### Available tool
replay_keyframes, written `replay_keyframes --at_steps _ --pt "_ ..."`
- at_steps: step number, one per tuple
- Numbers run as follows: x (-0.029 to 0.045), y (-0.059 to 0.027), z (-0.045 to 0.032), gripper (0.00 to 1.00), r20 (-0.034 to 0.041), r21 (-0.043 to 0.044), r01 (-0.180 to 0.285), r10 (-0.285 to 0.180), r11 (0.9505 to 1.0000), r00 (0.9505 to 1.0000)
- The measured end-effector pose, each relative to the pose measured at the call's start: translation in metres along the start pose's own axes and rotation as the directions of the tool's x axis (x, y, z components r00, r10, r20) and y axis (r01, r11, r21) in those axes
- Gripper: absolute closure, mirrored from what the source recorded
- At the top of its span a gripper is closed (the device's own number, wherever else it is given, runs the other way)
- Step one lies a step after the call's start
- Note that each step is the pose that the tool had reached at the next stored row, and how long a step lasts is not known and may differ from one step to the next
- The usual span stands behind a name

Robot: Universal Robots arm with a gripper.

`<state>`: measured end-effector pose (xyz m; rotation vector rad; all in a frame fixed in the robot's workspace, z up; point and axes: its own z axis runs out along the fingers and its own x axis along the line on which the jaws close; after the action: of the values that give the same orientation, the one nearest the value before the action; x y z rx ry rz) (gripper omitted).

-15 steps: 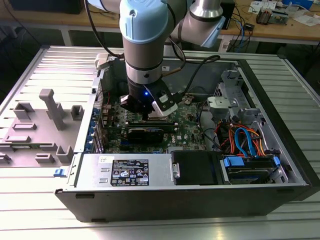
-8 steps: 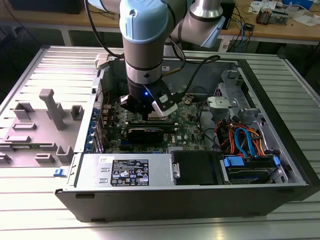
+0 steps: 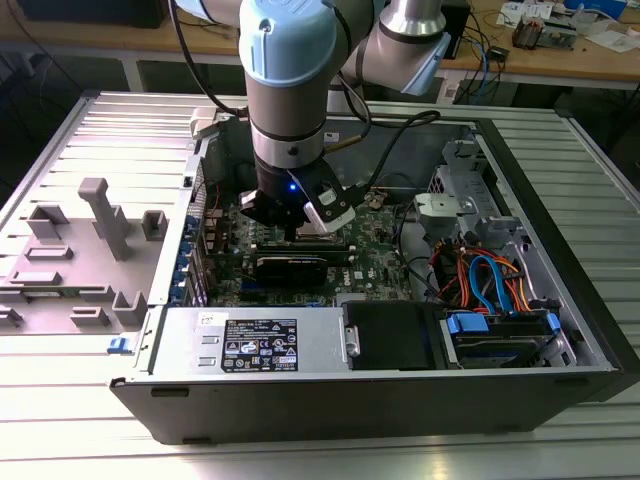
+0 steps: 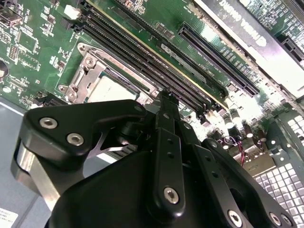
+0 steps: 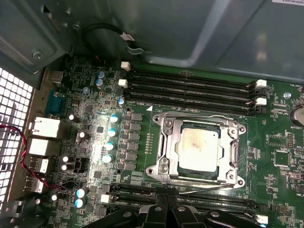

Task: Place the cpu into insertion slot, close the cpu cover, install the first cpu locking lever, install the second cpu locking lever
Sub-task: 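Install the second cpu locking lever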

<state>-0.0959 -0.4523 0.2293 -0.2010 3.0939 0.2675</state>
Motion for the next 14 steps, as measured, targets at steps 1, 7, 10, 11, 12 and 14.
replay_keyframes --at_steps 1,7,10,11,12,14 --pt "0.0001 -0.0002 0.0009 0.89 0.0001 -0.0028 0.000 0.000 1.0000 1.0000" --pt "0.0024 -0.0015 0.0023 0.89 0.0022 -0.0186 0.000 0.000 0.9998 1.0000" --pt "0.0034 -0.0029 0.0027 0.89 0.0027 -0.0227 0.000 0.000 0.9997 1.0000" --pt "0.0035 -0.0035 0.0033 0.89 0.0030 -0.0254 0.000 0.000 0.9997 1.0000" --pt "0.0039 -0.0044 0.0049 0.89 0.0037 -0.0303 0.000 0.000 0.9995 1.0000" --pt "0.0043 -0.0054 0.0075 0.89 0.0039 -0.0347 0.000 0.000 0.9994 1.0000"
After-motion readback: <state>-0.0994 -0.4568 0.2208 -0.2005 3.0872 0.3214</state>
